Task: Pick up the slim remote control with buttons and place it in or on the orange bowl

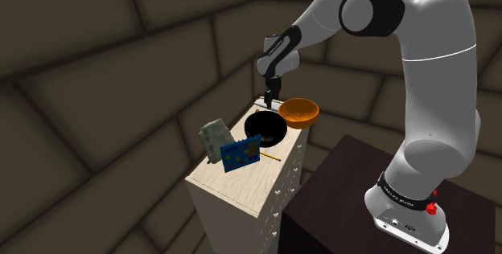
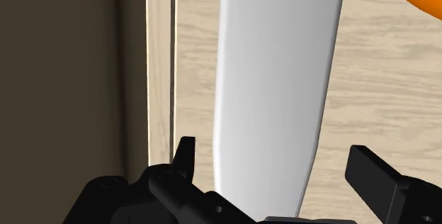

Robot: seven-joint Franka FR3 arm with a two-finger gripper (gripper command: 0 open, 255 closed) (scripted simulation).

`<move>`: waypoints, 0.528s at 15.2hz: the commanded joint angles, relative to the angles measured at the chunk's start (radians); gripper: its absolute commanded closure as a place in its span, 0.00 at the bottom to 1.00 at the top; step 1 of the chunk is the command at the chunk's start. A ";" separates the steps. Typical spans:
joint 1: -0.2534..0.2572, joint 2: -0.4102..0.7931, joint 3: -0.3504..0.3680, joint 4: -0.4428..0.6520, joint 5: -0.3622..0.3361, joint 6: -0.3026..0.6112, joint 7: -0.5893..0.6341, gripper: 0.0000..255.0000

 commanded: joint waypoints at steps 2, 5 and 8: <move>-0.005 0.029 0.005 0.000 0.008 0.029 -0.007 0.00; -0.006 0.035 0.006 0.000 0.009 0.035 -0.008 0.00; -0.006 0.035 0.006 0.000 0.009 0.035 -0.008 0.00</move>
